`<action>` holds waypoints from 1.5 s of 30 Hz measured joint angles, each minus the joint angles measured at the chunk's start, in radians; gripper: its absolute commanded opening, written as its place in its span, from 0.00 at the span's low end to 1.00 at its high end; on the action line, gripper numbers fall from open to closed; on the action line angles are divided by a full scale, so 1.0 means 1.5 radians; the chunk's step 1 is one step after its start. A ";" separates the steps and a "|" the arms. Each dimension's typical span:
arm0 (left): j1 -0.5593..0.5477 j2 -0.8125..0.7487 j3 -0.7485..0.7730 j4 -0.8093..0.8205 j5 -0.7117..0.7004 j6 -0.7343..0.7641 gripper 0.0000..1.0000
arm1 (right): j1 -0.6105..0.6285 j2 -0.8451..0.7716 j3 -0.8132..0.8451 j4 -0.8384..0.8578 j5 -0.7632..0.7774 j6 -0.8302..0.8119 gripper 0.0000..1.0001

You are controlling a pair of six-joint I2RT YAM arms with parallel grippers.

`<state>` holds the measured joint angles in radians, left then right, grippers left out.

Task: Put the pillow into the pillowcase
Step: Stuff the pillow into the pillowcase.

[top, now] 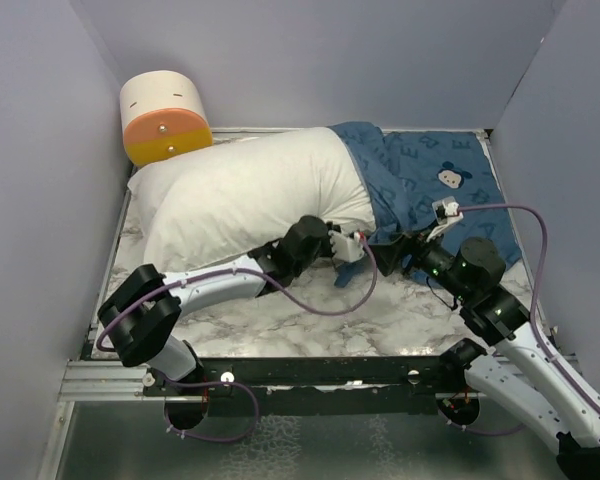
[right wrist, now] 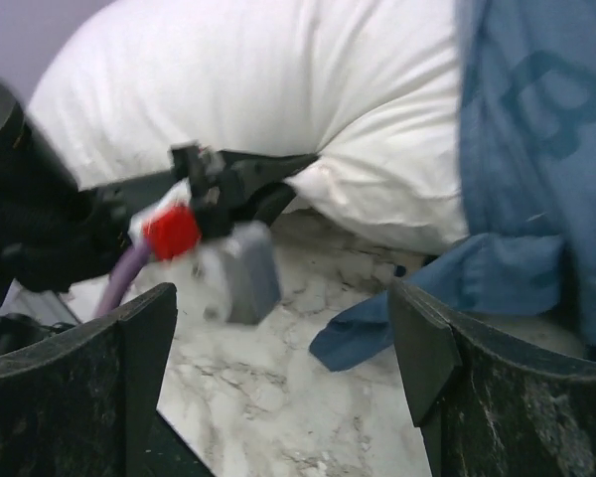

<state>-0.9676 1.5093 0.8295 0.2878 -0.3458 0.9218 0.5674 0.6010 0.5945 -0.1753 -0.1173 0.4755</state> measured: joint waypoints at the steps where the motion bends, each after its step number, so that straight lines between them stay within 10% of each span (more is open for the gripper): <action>1: 0.011 0.000 0.037 -0.046 0.019 -0.040 0.00 | -0.004 0.007 0.011 -0.001 -0.011 -0.005 0.86; 20: 0.083 0.039 0.490 -0.431 0.311 -0.472 0.00 | -0.004 0.066 0.032 0.027 -0.005 -0.020 1.00; 33: 0.144 0.072 0.522 -0.437 0.429 -0.589 0.00 | -0.004 0.130 0.071 -0.084 0.186 -0.056 0.87; 45: 0.243 0.105 0.531 -0.374 0.557 -0.674 0.00 | -0.003 0.199 0.082 -0.086 0.247 -0.071 1.00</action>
<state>-0.6025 1.6669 1.6264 -0.2729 0.4900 -0.0891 0.5636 0.8989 0.7181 -0.3042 0.2539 0.3691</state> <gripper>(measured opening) 0.052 0.994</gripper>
